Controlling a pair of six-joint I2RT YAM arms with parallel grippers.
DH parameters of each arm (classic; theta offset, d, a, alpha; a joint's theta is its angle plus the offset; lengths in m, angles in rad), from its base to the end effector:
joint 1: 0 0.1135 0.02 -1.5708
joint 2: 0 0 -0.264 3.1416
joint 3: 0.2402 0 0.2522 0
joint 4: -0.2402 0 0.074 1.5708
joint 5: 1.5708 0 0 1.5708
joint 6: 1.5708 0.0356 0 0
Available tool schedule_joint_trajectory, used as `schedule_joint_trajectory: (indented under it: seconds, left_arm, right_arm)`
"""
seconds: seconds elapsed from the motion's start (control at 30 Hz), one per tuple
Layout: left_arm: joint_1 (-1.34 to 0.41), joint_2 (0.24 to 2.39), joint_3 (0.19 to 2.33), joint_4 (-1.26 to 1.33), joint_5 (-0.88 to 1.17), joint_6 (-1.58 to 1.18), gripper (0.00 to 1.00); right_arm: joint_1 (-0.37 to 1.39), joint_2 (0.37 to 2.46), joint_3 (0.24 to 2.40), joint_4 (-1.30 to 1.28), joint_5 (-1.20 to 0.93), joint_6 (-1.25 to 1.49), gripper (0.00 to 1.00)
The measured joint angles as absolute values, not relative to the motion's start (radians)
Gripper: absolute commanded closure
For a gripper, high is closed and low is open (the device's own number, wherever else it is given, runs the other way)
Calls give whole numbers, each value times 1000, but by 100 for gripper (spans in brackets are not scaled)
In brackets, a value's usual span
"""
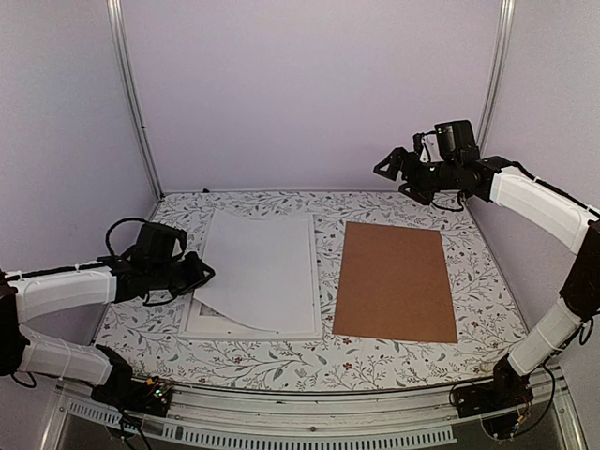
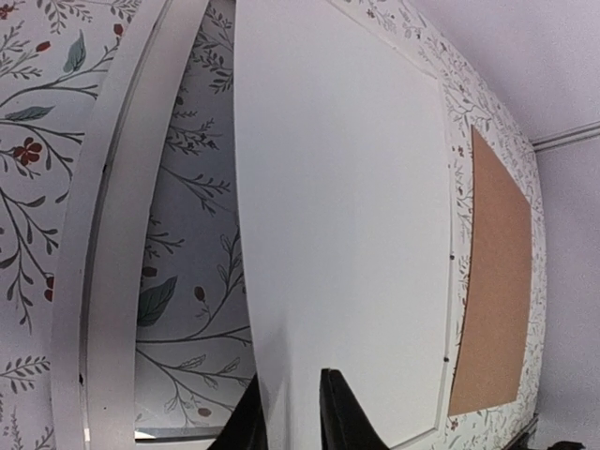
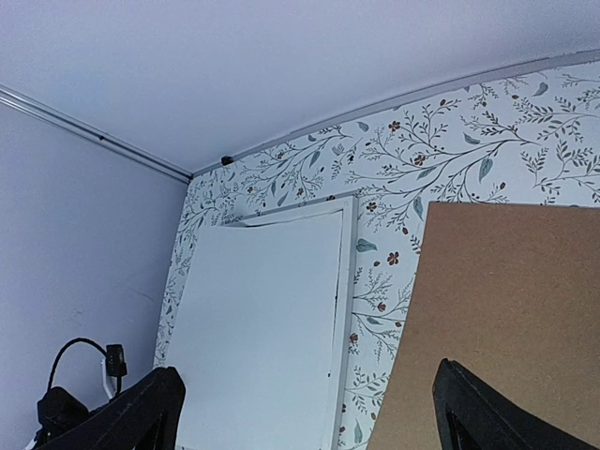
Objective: Put the photo into the frame
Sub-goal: Place the photo on the mat board.
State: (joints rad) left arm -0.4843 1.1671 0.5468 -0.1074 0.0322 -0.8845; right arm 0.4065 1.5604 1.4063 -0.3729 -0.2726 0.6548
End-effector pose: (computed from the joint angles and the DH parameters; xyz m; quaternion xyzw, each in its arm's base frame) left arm 0.2051 -0.1092 0.1898 -0.1749 0.8954 -0.2700 0.3077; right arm 0.3288 0.1520 0.3447 0.0391 0.8606 0.3516 0.3664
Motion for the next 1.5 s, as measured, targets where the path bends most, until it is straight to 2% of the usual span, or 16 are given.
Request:
schedule_joint_trajectory:
  seconds: [0.07,0.17,0.5,0.77,1.13,1.37,1.5]
  left_arm:
    - [-484,1167,547,-110,30,-884,66]
    - [-487,1167,547,-117,21,-882,54]
    - [-489,1168,571,-174,1,-873,31]
    - [-489,1184,675,-273,-77,-804,1]
    - [-480,1209,841,-415,-180,-681,0]
    - [-476,1227,849,-361,9,-658,0]
    - [-556,1329,934,-340,52,-640,0]
  right_arm:
    - [406,1560,1406,-373,-273,655,4]
    - [406,1560,1406,-373,-273,655,4]
    - [406,1560,1406,-373,-273,655,4]
    - [406,1560,1386,-369,-272,654,2]
    - [379,1557,1291,-376,-264,570,1]
    - [242,1488,1046,-393,-255,466,1]
    - [115,1473,933,-404,-237,422,1]
